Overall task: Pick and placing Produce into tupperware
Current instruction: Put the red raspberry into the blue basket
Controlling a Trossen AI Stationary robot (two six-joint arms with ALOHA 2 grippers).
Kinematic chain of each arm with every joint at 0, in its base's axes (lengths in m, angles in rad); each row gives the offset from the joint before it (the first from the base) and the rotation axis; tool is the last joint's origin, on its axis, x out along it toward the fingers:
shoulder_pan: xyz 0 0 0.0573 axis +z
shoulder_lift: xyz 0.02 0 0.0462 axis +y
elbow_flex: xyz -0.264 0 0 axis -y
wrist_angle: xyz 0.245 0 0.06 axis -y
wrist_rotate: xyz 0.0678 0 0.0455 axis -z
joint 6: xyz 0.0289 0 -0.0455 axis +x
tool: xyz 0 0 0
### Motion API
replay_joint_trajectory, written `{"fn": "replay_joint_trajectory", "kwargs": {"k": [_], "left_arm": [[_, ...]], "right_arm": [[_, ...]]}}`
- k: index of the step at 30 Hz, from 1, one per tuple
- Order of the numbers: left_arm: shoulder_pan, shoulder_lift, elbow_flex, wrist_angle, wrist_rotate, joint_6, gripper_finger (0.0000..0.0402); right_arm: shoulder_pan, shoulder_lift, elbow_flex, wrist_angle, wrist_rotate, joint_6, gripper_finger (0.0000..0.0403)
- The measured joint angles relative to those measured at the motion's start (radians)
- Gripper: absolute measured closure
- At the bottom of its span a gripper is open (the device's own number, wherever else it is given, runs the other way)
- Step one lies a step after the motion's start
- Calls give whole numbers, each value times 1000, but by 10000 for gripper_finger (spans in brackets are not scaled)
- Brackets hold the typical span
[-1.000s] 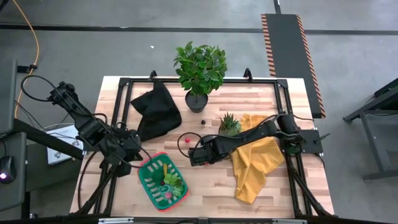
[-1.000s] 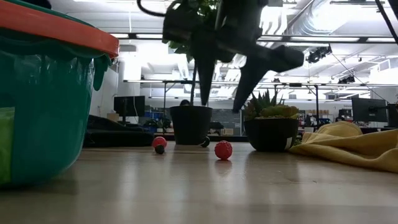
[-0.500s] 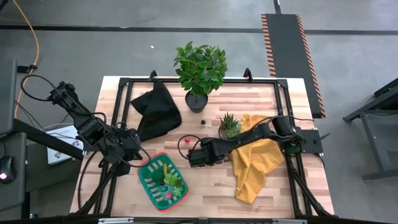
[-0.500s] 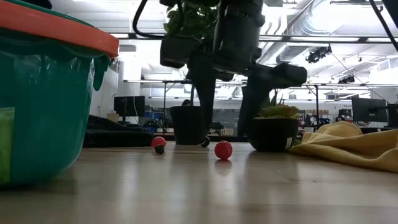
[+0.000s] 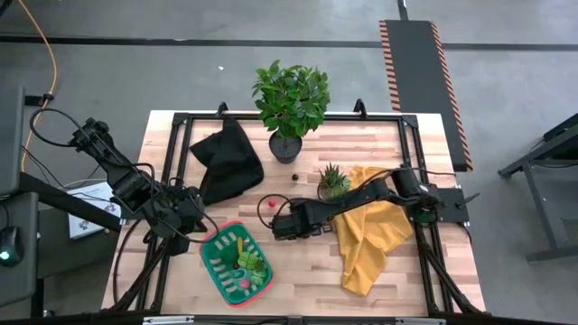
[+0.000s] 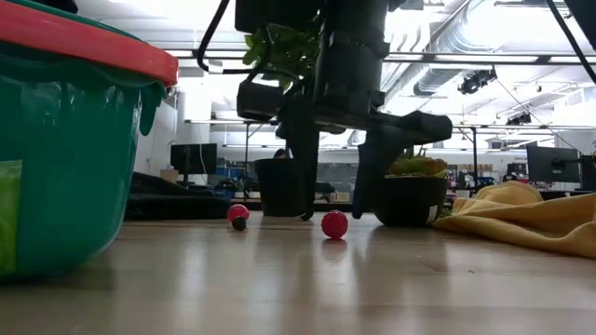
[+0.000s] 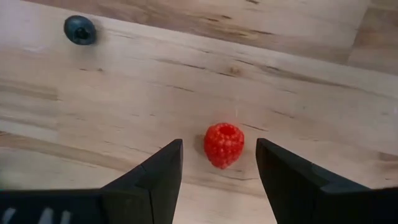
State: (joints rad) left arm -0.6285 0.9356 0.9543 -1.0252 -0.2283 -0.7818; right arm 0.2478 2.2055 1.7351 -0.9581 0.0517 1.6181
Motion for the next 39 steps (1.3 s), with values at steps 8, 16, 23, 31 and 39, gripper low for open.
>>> {"fn": "replay_joint_trajectory", "kwargs": {"k": [8, 16, 23, 31, 39], "left_arm": [[0, 0, 0, -2, 1, 0, 399], [0, 0, 0, -3, 2, 2, 399], [0, 0, 0, -3, 3, 16, 399], [0, 0, 0, -3, 3, 18, 399], [0, 0, 0, -3, 3, 18, 399]], "right_arm": [[-19, 2, 0, -2, -5, -12, 208], [-20, 21, 0, 6, -53, -15, 208], [-18, 31, 0, 16, -67, -20, 208], [-19, 32, 0, 17, -72, -22, 214], [-19, 32, 0, 17, -72, -22, 260]]}}
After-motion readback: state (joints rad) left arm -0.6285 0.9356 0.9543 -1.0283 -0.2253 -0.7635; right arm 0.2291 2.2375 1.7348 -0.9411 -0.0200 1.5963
